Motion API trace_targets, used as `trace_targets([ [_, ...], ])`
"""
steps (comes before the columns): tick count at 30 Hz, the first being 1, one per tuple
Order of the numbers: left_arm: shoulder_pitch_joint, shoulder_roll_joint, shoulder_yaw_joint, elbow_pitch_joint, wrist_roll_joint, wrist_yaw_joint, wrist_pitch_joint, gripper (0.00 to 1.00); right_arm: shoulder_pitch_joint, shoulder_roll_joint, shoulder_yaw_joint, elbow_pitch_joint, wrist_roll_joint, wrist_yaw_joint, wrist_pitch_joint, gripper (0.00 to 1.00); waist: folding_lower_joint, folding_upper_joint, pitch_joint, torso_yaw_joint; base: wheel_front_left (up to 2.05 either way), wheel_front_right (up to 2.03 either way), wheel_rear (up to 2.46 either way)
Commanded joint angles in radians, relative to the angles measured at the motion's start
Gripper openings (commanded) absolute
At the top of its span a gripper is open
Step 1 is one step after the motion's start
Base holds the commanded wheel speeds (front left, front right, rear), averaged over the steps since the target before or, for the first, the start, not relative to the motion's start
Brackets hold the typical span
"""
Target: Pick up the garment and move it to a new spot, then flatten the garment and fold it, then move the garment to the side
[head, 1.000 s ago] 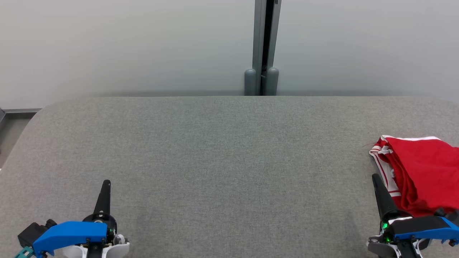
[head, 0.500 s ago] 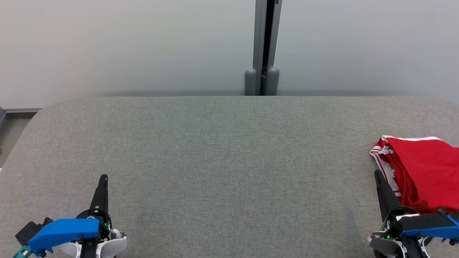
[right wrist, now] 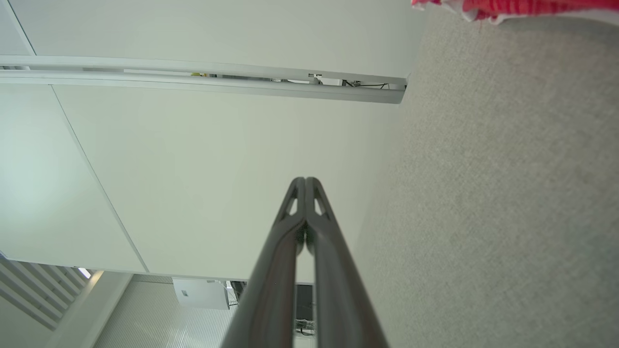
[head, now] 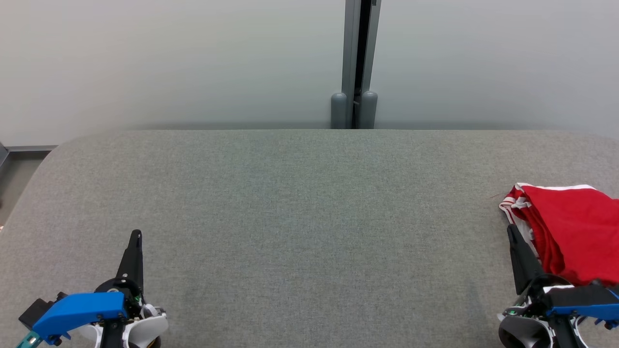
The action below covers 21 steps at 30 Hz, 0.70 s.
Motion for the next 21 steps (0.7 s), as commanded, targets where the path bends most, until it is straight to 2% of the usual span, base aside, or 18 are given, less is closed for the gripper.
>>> trace_targets([
  [1, -0.021, -0.003, 0.01, -0.006, -0.017, -0.01, 0.006, 0.0, -0.012, -0.004, -0.005, -0.006, 0.022, 0.0, 0.006, 0.0, 0.0, 0.0, 0.0, 0.0, 0.0, 0.0, 0.0],
  [9, -0.025, -0.008, 0.022, -0.006, -0.059, -0.02, 0.019, 0.0, -0.016, -0.004, -0.01, -0.008, 0.075, 0.0, 0.017, 0.0, 0.0, 0.0, 0.0, 0.001, 0.0, 0.0, 0.0],
  [21, -0.024, -0.008, 0.022, -0.006, -0.057, -0.017, 0.019, 0.0, -0.014, -0.004, -0.009, -0.008, 0.072, 0.0, 0.017, 0.0, 0.0, 0.0, 0.0, 0.001, 0.0, 0.0, 0.0],
])
